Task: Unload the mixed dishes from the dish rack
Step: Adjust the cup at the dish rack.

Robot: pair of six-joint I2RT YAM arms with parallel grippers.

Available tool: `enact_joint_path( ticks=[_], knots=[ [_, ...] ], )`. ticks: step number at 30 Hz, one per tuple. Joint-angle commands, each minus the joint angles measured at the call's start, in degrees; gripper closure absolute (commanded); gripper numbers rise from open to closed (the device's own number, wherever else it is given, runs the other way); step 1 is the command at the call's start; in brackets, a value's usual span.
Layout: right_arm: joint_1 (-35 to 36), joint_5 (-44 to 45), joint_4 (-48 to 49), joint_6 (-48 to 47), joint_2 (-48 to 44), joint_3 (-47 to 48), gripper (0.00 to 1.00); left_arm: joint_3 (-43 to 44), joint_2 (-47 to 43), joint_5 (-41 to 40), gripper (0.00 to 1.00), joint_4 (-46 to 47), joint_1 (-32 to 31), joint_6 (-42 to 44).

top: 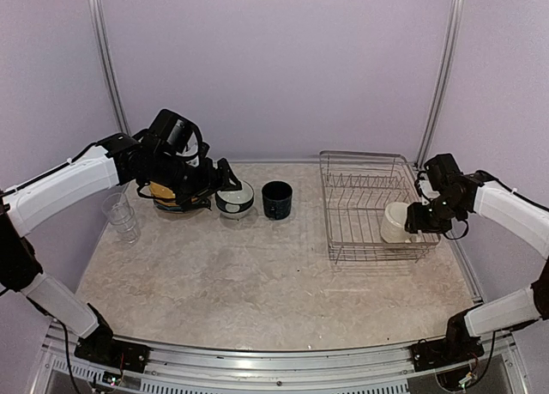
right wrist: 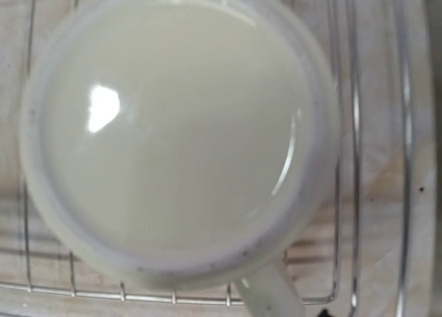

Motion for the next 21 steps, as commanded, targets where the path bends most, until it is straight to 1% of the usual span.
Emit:
enact_joint_path(
  ticks=[1, 4, 7, 15, 21],
  knots=[
    [-1.9, -2.5, 2.5, -0.6, 2.1, -1.8, 0.45, 0.9, -0.7, 0.0, 0.05, 0.2, -0.2, 0.8],
    [-2.3, -3.2, 4.4, -0.7, 4.0, -2.4, 0.48, 1.1, -0.5, 0.2, 0.05, 0.1, -0.3, 0.9],
    [-2.4, -1.6, 5.9, -0.9, 6.1, -3.0, 0.53, 1.3, -0.6, 0.1, 0.05, 0.1, -0.2, 0.9],
    [-2.4, -2.9, 11.7, -0.9, 11.4, -3.0, 0.68, 1.6, -0.7, 0.0, 0.05, -0.3, -0.2, 1.0],
    [-2.3, -1.5, 14.8, -0.5, 14.1, -2.3, 0.88, 2.0, -0.8, -0.2, 0.05, -0.6, -0.3, 0.9]
  ],
)
